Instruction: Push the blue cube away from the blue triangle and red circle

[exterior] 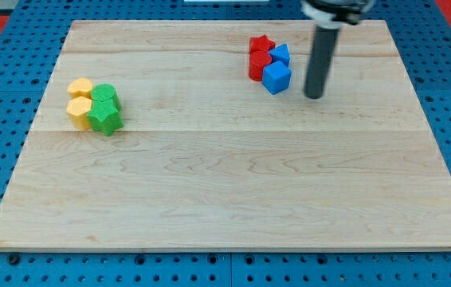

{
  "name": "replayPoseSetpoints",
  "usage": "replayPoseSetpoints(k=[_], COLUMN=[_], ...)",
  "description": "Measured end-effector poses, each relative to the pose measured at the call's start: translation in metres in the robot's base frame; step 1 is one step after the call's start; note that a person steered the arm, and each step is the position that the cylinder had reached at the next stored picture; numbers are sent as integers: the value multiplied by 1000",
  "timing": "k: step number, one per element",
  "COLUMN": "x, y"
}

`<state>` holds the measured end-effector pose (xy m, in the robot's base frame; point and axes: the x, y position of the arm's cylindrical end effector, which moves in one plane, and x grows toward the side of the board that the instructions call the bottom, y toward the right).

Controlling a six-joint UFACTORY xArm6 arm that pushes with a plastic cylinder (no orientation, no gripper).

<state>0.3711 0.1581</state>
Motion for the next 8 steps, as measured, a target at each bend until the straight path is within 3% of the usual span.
replayPoseSetpoints(k=[2, 6, 8], x=[-56, -81, -35], y=[17, -87, -87])
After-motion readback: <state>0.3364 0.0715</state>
